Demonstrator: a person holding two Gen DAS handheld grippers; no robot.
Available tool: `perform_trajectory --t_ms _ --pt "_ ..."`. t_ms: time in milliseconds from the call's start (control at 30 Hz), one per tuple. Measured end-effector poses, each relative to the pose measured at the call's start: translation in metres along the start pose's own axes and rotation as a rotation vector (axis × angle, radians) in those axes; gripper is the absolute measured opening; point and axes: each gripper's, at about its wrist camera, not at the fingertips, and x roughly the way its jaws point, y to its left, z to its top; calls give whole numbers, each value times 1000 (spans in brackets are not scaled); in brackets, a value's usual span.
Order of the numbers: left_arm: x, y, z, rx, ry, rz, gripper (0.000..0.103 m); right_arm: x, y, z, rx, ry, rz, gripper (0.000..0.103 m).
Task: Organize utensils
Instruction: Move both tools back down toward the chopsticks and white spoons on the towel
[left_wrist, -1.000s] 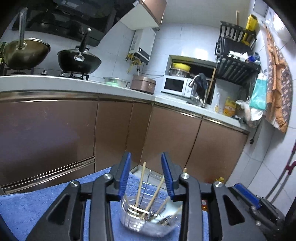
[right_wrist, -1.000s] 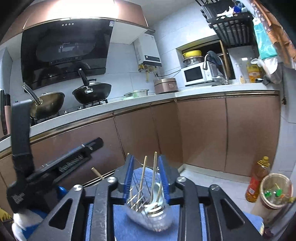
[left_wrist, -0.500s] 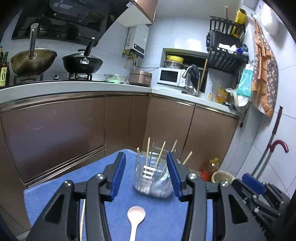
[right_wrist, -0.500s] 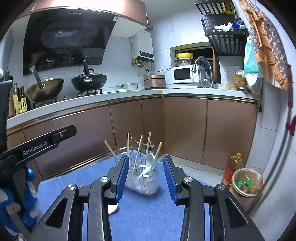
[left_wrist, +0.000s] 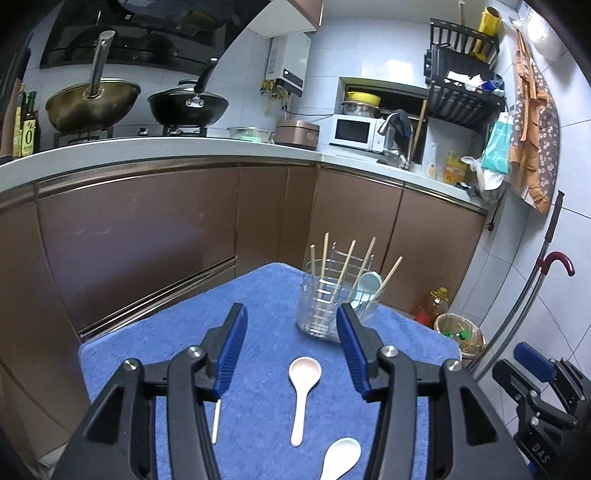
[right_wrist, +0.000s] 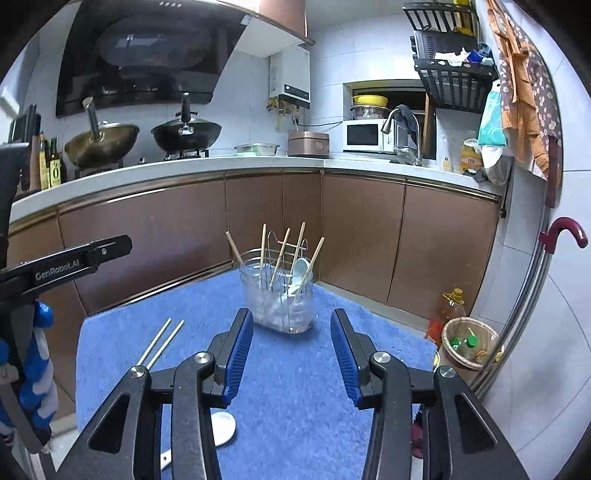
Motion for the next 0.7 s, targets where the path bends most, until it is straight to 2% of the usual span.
perform_trajectory --t_ms 233,533,700 --pt "-9 14 -8 -9 13 27 53 -7 17 -10 -46 22 2 47" --pt "5 38 -28 -26 123 37 53 2 27 -23 -72 78 20 47" --pt "11 46 -36 -19 146 47 53 9 32 -29 -82 109 15 47"
